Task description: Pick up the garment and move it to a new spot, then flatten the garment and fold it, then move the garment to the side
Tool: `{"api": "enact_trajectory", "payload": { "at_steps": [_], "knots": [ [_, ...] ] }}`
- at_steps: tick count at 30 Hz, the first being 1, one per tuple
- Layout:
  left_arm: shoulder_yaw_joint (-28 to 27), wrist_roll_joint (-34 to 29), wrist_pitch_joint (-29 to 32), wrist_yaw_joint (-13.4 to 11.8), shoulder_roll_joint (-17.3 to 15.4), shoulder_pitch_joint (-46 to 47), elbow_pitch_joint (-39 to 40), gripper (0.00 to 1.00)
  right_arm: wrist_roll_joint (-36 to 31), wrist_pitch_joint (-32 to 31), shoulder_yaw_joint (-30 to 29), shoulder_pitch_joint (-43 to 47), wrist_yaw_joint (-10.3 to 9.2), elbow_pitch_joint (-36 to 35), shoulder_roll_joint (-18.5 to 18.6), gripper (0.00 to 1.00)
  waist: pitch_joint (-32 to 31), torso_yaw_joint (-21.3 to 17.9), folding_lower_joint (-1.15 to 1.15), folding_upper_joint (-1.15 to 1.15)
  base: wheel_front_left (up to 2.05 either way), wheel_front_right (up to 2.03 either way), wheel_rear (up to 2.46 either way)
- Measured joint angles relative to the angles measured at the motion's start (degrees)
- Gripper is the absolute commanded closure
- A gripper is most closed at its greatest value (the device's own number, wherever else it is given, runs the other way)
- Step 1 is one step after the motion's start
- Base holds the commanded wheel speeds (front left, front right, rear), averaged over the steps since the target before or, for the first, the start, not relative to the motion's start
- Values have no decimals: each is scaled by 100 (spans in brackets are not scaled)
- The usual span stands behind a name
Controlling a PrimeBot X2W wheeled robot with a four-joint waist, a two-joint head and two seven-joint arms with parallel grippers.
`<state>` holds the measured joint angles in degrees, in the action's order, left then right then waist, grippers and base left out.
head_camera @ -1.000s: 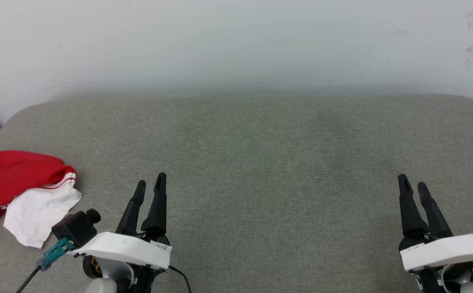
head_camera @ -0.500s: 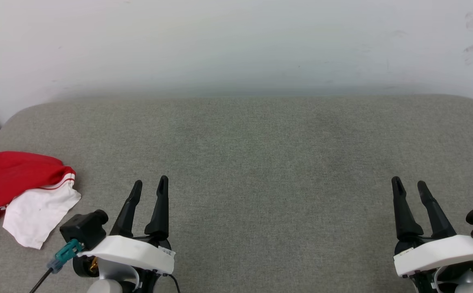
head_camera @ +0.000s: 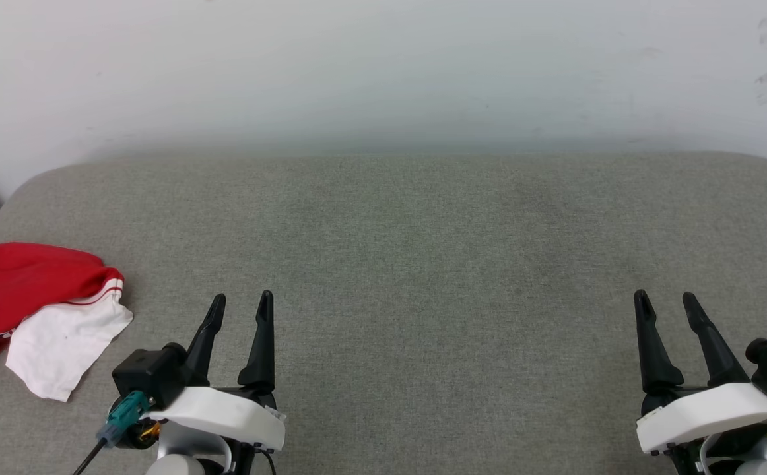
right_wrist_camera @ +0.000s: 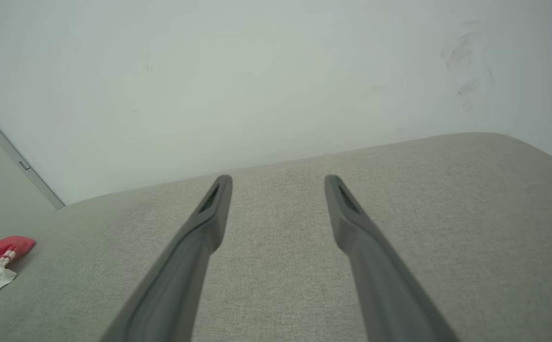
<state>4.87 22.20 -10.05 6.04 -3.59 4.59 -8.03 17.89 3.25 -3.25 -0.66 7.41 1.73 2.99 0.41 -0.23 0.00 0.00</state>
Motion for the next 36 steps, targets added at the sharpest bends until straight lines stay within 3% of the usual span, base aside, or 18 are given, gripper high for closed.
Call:
{"api": "enact_trajectory", "payload": {
  "at_steps": [36],
  "knots": [
    [30,-1589,-427,-51,-8,-26,-177,0,-1330,235,-38,96,1,-90,0,0,-3,-24,0,0,0,0,0]
  ]
}}
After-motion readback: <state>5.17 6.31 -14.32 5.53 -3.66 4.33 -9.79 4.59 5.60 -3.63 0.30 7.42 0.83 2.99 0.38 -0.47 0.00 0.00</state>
